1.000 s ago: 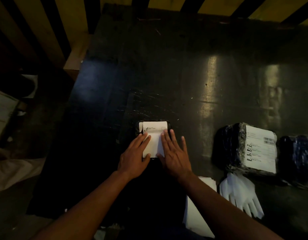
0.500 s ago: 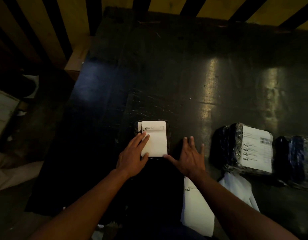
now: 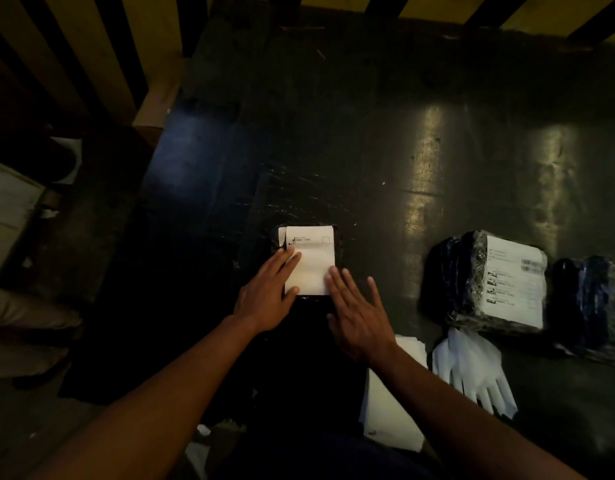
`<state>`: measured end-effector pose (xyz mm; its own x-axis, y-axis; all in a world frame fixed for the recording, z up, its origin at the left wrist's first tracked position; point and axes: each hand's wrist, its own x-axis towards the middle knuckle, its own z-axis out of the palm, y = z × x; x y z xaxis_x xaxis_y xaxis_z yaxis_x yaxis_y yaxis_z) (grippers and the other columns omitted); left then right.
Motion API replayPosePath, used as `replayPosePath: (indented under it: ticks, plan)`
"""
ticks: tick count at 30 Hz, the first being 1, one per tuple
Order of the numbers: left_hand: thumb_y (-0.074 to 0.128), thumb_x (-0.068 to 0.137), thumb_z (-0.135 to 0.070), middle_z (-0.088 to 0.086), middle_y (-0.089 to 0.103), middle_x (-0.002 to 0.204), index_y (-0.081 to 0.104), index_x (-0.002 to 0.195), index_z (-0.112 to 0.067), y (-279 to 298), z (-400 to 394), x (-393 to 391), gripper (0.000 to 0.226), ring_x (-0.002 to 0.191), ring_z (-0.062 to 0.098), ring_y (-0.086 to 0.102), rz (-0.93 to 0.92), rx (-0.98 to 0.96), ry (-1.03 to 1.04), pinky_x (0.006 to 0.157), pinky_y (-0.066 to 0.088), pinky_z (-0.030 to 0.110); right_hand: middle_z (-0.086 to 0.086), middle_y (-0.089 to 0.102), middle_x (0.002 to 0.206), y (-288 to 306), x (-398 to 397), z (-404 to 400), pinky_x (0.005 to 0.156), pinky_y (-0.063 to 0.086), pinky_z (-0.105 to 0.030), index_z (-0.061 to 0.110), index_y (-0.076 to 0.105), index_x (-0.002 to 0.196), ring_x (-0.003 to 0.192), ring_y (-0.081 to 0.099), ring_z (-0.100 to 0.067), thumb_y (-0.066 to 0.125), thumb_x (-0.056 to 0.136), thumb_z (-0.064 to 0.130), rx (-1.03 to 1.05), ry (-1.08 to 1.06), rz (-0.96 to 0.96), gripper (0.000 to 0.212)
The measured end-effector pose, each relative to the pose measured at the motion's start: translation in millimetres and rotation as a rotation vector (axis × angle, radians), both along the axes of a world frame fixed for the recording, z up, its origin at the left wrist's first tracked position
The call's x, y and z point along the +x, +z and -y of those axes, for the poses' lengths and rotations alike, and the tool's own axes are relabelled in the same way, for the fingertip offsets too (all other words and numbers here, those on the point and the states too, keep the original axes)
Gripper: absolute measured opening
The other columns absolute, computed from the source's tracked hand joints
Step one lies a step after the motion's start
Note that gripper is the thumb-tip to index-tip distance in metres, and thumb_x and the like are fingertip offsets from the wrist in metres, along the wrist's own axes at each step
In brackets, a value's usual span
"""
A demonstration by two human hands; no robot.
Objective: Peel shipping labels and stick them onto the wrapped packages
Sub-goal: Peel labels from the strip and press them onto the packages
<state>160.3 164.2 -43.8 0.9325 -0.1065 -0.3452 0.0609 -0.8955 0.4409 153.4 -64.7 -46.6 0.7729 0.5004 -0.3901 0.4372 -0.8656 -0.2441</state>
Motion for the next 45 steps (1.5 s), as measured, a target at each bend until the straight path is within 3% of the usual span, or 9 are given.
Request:
replayPosePath:
  ticks: [4, 9, 14, 18, 25, 28, 32, 38, 45]
  plan:
    - [0.055, 0.101, -0.033, -0.018, 0.002, 0.171, 0.016, 0.162, -0.034, -2, 0, 1, 0.073, 0.158, 0.008, 0.001, -0.005, -0.014, 0.008, 0.118, 0.039, 0.052, -0.004, -0.009, 0.17, 8, -9, 12, 0.126, -0.008, -0.053, 0.014, 0.001, 0.163, 0.157, -0.012, -0.021, 0.016, 0.097, 0.046, -0.029, -0.192, 0.021, 0.075]
    - [0.053, 0.102, -0.035, -0.016, 0.001, 0.171, 0.014, 0.162, -0.033, -4, -1, 1, 0.072, 0.158, 0.007, 0.0, -0.014, 0.01, -0.008, 0.118, 0.038, 0.052, -0.003, -0.02, 0.169, 10, -18, -29, 0.124, -0.011, -0.055, 0.017, -0.009, 0.162, 0.155, -0.021, -0.021, 0.039, 0.097, 0.033, 0.101, 0.022, 0.021, 0.082]
    - [0.054, 0.102, -0.034, -0.016, 0.001, 0.171, 0.013, 0.163, -0.034, -1, 0, 2, 0.073, 0.157, 0.008, 0.0, -0.031, 0.014, 0.0, 0.119, 0.037, 0.05, -0.004, -0.017, 0.169, -2, -34, -11, 0.123, -0.01, -0.06, 0.014, -0.007, 0.162, 0.156, -0.017, -0.022, 0.012, 0.092, 0.045, -0.007, 0.063, 0.001, 0.079]
    - [0.053, 0.102, -0.034, -0.016, -0.001, 0.171, 0.012, 0.163, -0.033, -4, 1, 0, 0.073, 0.158, 0.008, -0.002, -0.033, 0.011, -0.003, 0.119, 0.036, 0.051, -0.006, -0.01, 0.171, 3, -40, 12, 0.122, -0.012, -0.058, 0.013, -0.003, 0.162, 0.157, -0.013, -0.025, 0.019, 0.084, 0.04, -0.012, 0.031, 0.048, 0.085]
    - [0.033, 0.104, -0.035, 0.003, -0.026, 0.168, -0.012, 0.162, -0.022, 1, 30, -23, 0.074, 0.154, 0.021, -0.026, 0.027, 0.254, -0.232, 0.128, -0.005, 0.052, -0.004, -0.026, 0.167, 6, -18, -18, 0.124, -0.007, -0.058, 0.015, -0.016, 0.16, 0.154, -0.025, -0.022, 0.005, 0.093, 0.047, 0.019, 0.014, -0.047, 0.077]
    - [0.034, 0.1, -0.042, 0.003, -0.027, 0.168, -0.015, 0.161, -0.018, -6, 40, -53, 0.082, 0.154, 0.018, -0.027, 0.046, 0.269, -0.258, 0.127, -0.008, 0.05, -0.003, -0.028, 0.167, -1, -17, -19, 0.124, -0.009, -0.059, 0.016, -0.018, 0.16, 0.153, -0.026, -0.021, 0.009, 0.099, 0.052, -0.026, 0.011, -0.053, 0.076]
    - [0.037, 0.095, -0.046, 0.002, -0.028, 0.168, -0.014, 0.161, -0.017, -11, 18, -80, 0.088, 0.155, 0.017, -0.025, 0.037, 0.318, -0.248, 0.127, -0.007, 0.051, -0.004, -0.03, 0.165, 9, -17, -14, 0.123, -0.01, -0.06, 0.015, -0.018, 0.16, 0.153, -0.027, -0.022, -0.007, 0.075, 0.057, -0.036, 0.063, -0.075, 0.095]
    - [0.047, 0.093, -0.041, 0.001, 0.005, 0.172, 0.012, 0.164, -0.02, 11, 12, -64, 0.081, 0.159, 0.019, -0.004, 0.068, 0.219, -0.211, 0.128, -0.007, 0.042, -0.004, -0.027, 0.167, 6, -15, -17, 0.124, -0.006, -0.061, 0.016, -0.017, 0.16, 0.153, -0.026, -0.022, 0.035, 0.1, 0.039, -0.011, 0.031, -0.091, 0.083]
    - [0.052, 0.094, -0.034, -0.002, 0.032, 0.163, 0.028, 0.16, -0.021, 18, 18, -33, 0.072, 0.152, 0.013, 0.027, 0.102, 0.15, -0.164, 0.13, 0.003, 0.038, -0.002, -0.029, 0.167, 7, -12, -16, 0.123, -0.008, -0.061, 0.017, -0.019, 0.16, 0.153, -0.027, -0.021, 0.041, 0.1, 0.041, -0.024, 0.047, -0.096, 0.088]
